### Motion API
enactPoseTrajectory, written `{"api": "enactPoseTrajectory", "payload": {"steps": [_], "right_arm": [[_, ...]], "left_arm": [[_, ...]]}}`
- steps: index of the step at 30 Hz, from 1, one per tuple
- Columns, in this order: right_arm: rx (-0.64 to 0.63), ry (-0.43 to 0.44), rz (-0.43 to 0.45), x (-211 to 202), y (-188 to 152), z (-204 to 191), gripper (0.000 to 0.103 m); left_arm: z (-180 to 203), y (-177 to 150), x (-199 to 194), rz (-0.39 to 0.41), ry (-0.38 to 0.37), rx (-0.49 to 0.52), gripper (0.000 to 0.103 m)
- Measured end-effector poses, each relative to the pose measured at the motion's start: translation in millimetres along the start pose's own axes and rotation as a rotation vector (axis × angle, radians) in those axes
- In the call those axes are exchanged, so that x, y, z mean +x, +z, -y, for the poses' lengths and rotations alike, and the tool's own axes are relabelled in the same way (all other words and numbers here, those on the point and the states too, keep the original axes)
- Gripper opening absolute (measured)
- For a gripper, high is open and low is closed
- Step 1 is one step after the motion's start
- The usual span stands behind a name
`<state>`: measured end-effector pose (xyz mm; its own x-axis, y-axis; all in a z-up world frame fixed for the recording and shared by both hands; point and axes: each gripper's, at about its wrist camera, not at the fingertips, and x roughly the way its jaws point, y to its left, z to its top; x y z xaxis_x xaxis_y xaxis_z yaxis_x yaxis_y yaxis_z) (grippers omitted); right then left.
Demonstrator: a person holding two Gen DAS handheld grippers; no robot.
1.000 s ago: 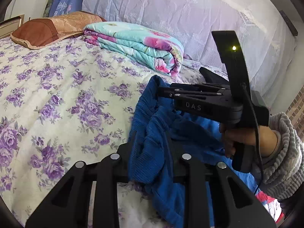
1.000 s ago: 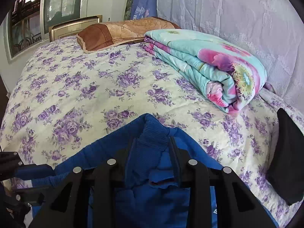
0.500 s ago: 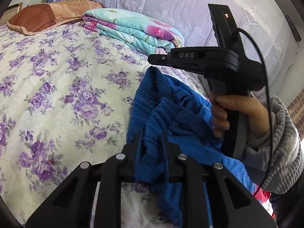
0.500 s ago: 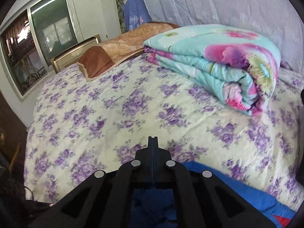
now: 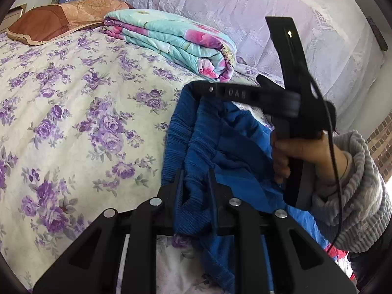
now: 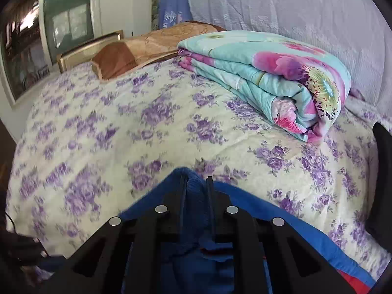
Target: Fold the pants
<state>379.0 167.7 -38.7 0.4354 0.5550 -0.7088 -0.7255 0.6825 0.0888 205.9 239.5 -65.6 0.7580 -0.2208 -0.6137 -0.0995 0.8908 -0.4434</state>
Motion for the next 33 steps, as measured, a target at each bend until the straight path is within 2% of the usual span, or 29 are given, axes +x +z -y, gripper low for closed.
{"api": "enactPoseTrajectory", "payload": {"steps": [2, 5, 7, 8, 9, 13, 14, 15, 16, 18, 20, 23, 25, 29, 31, 33], "right_arm": [[0.034, 0.015, -0.031, 17.4, 4.5, 1.2, 0.014], [0.017, 0.009, -0.071, 42.3, 1.5, -8.6, 0.016], [0.056, 0.051, -0.038, 38.2, 0.6, -7.3, 0.026], [0.08, 0.098, -0.017, 30.5, 0.2, -4.3, 0.039], [0.098, 0.134, 0.011, 17.9, -0.3, 0.2, 0.045], [0.107, 0.184, 0.079, -49.4, -6.4, 33.0, 0.048], [0.097, 0.174, 0.087, -66.0, -10.2, 44.3, 0.054], [0.085, 0.155, 0.095, -82.8, -16.2, 57.5, 0.059], [0.066, 0.132, 0.098, -98.2, -23.5, 71.0, 0.069], [0.028, 0.063, 0.103, -123.4, -42.5, 98.3, 0.075], [0.02, -0.013, 0.093, -140.4, -66.4, 126.6, 0.083], [0.086, -0.054, 0.083, -156.0, -101.7, 168.2, 0.084], [0.136, -0.059, 0.092, -165.0, -120.8, 189.4, 0.084], [0.195, -0.061, 0.109, -176.0, -144.4, 216.9, 0.085], [0.211, -0.064, 0.102, -176.5, -150.4, 227.1, 0.086], [0.223, -0.065, 0.104, -178.1, -155.5, 235.8, 0.086]], "left_arm": [[-2.2, 0.6, 2.7, -0.009, 0.002, -0.01, 0.018], [-5.7, -0.1, 3.9, -0.014, -0.006, -0.025, 0.018], [-11.1, 0.4, 5.0, -0.018, -0.02, -0.051, 0.018], [-15.1, 1.3, 4.9, -0.019, -0.034, -0.071, 0.018], [-19.9, 2.3, 4.4, -0.018, -0.054, -0.093, 0.018], [-29.9, 4.7, 0.3, 0.011, -0.079, -0.144, 0.019], [-29.5, 4.8, -0.9, 0.022, -0.075, -0.144, 0.018], [-29.0, 5.4, -2.2, 0.035, -0.063, -0.143, 0.023], [-28.7, 6.5, -2.8, 0.042, -0.055, -0.143, 0.029], [-30.1, 12.9, -3.9, 0.06, -0.03, -0.16, 0.061], [-31.8, 27.0, -4.2, 0.066, -0.007, -0.187, 0.066], [-26.7, 58.8, 5.4, 0.036, 0.017, -0.179, 0.075], [-15.6, 76.6, 18.7, 0.022, 0.07, -0.142, 0.076], [9.5, 97.0, 61.5, -0.077, 0.132, -0.04, 0.076], [16.3, 99.4, 77.0, -0.113, 0.14, -0.008, 0.071], [15.0, 100.0, 84.5, -0.122, 0.142, -0.022, 0.059]]}}
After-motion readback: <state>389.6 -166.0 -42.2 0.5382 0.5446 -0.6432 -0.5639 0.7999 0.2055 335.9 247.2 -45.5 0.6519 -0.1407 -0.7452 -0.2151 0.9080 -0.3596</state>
